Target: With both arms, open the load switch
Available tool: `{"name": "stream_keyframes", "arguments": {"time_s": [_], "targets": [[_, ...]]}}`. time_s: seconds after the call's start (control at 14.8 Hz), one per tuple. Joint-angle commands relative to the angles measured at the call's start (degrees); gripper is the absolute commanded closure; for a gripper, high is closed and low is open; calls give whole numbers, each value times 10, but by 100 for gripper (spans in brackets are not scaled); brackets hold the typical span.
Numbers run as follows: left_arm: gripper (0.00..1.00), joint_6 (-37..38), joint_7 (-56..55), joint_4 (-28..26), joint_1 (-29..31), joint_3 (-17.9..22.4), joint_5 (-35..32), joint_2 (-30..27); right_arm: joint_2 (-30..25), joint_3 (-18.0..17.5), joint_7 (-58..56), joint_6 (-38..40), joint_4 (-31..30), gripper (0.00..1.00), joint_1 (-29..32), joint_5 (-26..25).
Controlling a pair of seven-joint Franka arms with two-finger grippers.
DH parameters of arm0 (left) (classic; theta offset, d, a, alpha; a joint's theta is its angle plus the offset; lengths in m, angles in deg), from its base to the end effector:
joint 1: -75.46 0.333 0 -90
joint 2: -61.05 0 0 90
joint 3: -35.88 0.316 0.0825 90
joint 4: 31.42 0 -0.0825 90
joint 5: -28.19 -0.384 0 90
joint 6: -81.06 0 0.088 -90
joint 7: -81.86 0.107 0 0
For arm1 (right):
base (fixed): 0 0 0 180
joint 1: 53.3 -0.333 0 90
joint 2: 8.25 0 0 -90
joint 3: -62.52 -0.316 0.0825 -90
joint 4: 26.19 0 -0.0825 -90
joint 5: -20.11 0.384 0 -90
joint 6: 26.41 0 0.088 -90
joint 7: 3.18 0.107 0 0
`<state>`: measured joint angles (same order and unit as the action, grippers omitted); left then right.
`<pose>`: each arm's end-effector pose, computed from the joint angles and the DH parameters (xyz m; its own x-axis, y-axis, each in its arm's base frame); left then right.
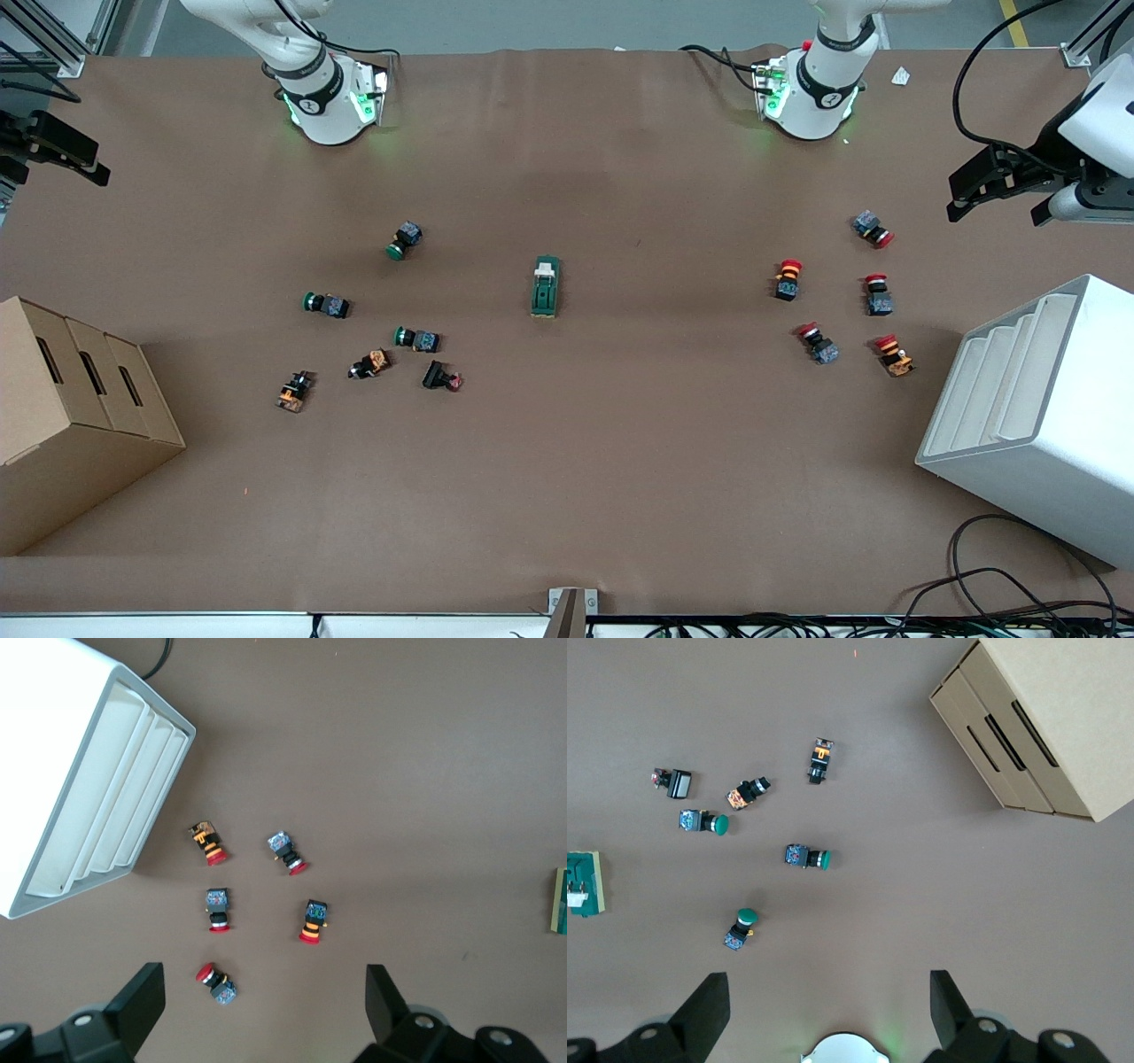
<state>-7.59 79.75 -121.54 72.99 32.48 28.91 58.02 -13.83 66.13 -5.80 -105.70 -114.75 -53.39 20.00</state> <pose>0.5329 -0.0571 0.6502 0.9975 -0.0658 0.0268 -0.0661 -0.9978 0.0104 0.5023 -0.0331 0.6718 0.9978 -0.0152 -0.0643 -0.0157 -0.9999 -0.0072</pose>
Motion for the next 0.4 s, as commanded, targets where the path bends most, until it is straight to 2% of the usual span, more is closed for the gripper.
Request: {"name": "stream_keyframes", "arguments": {"time_s": [0.0, 0.34], "targets": [[0, 10, -8, -8, 6, -12, 9, -14, -15, -4, -16, -8, -19, 0, 7, 0], [0, 19, -38, -8, 6, -28, 2, -15, -15, -4, -13, -3, -19, 0, 7, -1]]}}
